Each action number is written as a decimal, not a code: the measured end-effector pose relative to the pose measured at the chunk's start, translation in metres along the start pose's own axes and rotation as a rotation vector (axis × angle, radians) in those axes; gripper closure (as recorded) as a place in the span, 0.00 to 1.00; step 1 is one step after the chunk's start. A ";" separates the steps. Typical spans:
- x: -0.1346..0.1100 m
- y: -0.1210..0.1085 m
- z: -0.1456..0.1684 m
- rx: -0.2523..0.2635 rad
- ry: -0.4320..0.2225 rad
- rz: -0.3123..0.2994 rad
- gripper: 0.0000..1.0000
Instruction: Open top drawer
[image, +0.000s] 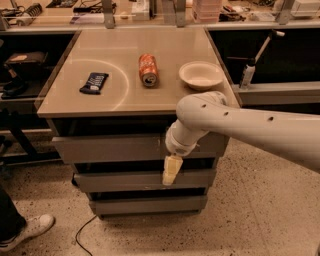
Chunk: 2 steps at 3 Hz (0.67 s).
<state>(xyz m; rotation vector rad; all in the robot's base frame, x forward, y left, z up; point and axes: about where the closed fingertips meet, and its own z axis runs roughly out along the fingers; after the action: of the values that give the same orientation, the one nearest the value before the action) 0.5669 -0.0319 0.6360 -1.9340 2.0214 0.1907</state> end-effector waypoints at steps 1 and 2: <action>0.007 0.009 0.000 -0.028 0.017 -0.002 0.00; 0.007 0.009 -0.001 -0.028 0.017 -0.002 0.00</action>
Offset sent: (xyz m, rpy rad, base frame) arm -0.1027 -0.0890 0.0117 -0.1068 0.2064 -0.0044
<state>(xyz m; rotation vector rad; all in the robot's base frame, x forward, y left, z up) 0.5578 -0.0378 0.6335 -1.9610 2.0385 0.2035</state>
